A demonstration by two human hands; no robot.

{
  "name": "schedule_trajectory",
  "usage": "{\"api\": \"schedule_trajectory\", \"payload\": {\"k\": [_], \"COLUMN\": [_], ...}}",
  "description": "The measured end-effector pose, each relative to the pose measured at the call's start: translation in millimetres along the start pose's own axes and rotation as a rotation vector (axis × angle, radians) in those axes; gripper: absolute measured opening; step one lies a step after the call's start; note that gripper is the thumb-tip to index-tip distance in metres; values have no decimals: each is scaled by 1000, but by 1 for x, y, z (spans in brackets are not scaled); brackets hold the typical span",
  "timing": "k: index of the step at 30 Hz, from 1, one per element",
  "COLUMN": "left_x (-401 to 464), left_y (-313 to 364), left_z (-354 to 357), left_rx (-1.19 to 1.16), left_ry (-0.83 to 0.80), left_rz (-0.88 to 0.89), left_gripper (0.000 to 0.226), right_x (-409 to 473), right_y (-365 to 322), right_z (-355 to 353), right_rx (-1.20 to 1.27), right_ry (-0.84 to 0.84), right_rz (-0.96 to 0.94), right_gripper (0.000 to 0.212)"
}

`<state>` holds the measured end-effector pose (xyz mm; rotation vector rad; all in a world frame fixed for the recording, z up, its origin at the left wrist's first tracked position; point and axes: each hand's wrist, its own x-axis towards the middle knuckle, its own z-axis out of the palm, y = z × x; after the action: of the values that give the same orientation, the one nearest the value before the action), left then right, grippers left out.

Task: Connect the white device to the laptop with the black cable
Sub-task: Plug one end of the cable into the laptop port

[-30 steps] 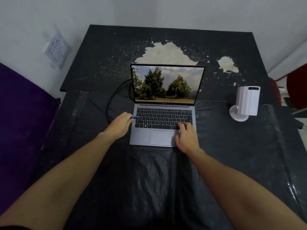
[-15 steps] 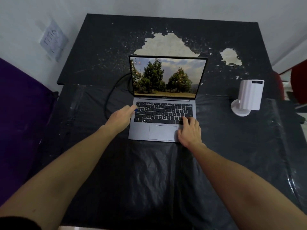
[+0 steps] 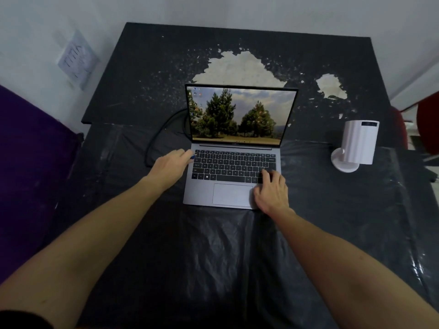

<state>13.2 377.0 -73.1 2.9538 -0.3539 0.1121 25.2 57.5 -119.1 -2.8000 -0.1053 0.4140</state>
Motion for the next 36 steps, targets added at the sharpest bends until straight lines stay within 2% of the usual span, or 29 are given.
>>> {"api": "schedule_trajectory", "payload": {"k": [3,6,10,14,21,26,36], "left_x": [2,5,3,5,1,-3,7], "left_y": [-1,-1,-3,-12,-16,-31,-53], "left_z": [4,5,5,4,16,30,55], "left_rx": [-79,-86,-1,174,-70,2,-13], "left_ry": [-71,-123,11,98,-64,-9,44], "left_rz": [-73,-56,23,108,-61,18,15], "left_gripper": [27,18,15,21,32,20,28], "right_x": [2,4,4,3,3,4,6], "right_y": [0,2,9,14,15,13,12], "right_z": [0,3,13,19,27,35,43], "right_rx": [1,6,6,3,15,7,5], "right_ry": [14,24,-26,-41,2,45,121], "right_rz": [-5,16,97,97,102,124,161], "right_gripper": [57,61,67,68,66,66,63]}}
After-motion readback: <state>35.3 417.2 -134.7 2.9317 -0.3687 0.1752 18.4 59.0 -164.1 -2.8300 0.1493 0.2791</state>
